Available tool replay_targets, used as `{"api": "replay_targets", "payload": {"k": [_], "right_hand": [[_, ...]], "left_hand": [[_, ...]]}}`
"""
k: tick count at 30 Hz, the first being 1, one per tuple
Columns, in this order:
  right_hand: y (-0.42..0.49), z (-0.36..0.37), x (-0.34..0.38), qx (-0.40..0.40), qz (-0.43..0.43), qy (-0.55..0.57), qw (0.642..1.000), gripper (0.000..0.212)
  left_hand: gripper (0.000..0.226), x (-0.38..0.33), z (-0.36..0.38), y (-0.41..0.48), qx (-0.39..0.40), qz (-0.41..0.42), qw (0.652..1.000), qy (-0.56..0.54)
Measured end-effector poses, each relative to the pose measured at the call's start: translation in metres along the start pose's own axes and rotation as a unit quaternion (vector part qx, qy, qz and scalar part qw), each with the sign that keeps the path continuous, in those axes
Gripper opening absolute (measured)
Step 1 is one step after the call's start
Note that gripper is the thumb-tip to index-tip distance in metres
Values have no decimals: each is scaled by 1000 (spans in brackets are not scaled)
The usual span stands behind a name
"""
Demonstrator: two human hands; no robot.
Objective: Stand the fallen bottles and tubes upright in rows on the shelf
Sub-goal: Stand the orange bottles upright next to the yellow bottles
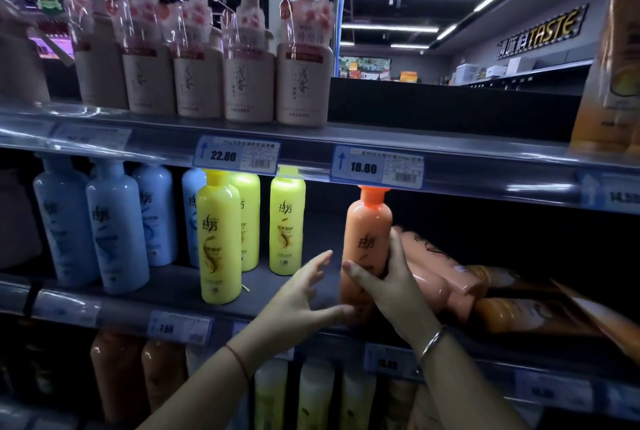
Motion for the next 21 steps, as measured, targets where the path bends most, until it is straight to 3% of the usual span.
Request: {"api": "replay_targets", "payload": {"k": [3, 9, 13, 15, 17, 19, 21], "right_hand": [[3, 13, -1, 25, 13, 23, 999, 77], [2, 42, 9, 46, 33, 23, 998, 70], [0, 13, 21, 42, 20, -93, 995, 71], [2, -23, 18, -9, -1, -276, 961, 59], [-1, -54, 10, -33, 24, -434, 900, 52], [-7, -72, 2, -46, 60, -497, 865, 53], [-14, -80, -2, -58, 67, -510, 856, 54]], "left_hand": [[106, -2, 0, 4, 27, 5, 999, -26], [75, 4, -14, 8, -17, 15, 997, -68], [76, 18, -26, 6, -43, 19, 999, -27], [79, 24, -32, 6, -42, 13, 999, -21], [81, 27, -35, 7, -33, 10, 999, -21], [81, 27, -36, 6, -29, 13, 999, -16], [82, 28, -36, 6, -30, 16, 999, -16]]}}
Point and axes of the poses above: each hand's wrist, its own y-axis towards the middle knuckle, its own z-axis out of the palm, x = y × z, the point moved 2 cm from there along y, towards the middle knuckle, and after that the axes turned 8 degrees about y, right-handed, at the moved point
